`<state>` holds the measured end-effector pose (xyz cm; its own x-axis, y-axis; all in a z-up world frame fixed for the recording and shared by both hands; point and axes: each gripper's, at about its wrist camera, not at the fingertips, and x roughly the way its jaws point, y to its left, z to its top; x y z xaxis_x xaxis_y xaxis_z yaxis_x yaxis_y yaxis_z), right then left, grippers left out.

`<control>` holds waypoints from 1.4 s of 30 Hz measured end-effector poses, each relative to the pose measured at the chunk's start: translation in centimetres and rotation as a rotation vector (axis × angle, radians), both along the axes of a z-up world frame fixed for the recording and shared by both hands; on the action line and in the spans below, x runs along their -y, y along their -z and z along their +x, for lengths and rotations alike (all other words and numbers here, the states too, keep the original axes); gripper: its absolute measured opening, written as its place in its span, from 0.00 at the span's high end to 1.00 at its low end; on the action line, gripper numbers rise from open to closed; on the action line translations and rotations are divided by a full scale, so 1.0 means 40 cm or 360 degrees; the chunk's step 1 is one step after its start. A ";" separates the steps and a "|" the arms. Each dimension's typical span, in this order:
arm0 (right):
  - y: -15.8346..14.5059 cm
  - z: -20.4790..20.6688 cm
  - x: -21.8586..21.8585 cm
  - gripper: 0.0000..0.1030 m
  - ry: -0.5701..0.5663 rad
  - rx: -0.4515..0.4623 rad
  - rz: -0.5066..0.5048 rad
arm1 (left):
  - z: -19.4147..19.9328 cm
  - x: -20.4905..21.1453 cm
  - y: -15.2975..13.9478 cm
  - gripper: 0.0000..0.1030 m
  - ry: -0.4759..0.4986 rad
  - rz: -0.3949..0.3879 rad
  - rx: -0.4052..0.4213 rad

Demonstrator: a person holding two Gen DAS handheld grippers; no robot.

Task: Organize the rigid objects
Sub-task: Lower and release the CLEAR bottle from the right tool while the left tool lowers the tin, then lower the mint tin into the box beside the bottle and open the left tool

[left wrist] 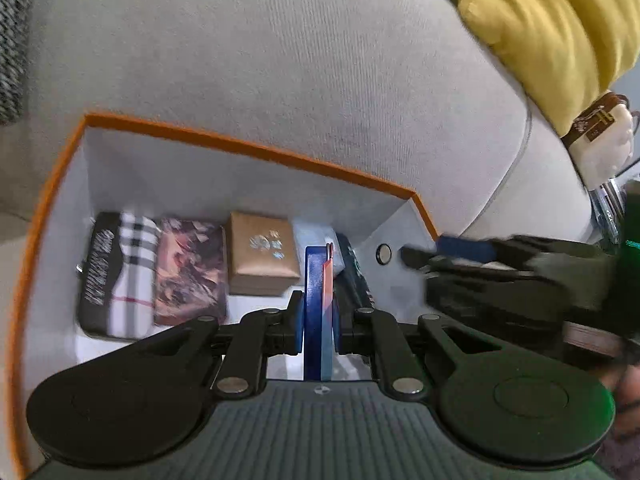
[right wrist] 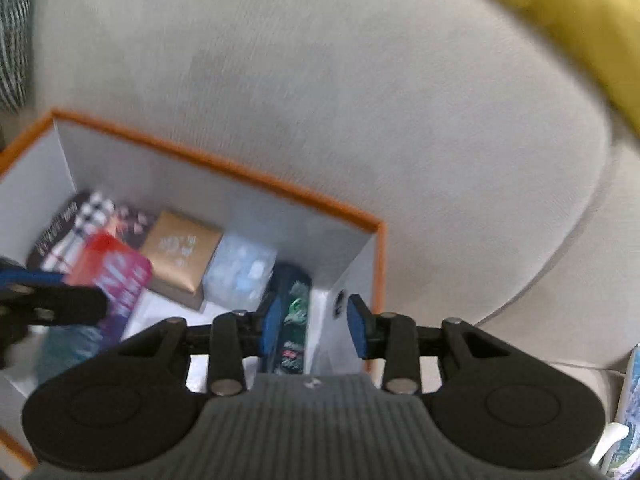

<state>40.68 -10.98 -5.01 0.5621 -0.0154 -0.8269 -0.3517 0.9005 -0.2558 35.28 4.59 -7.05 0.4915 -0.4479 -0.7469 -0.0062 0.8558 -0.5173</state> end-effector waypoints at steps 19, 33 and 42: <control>-0.018 -0.040 0.130 0.54 -0.0002 0.0188 0.0169 | 0.147 0.158 0.141 0.86 -0.0039 -0.0064 -0.0418; 0.007 -0.050 0.128 0.54 -0.0002 0.0145 0.0188 | 0.143 0.112 0.168 0.82 -0.0031 0.0005 -0.0582; 0.015 -0.060 0.129 0.54 0.0009 0.0123 0.0177 | 0.141 0.114 0.117 0.76 0.0102 0.0260 -0.0514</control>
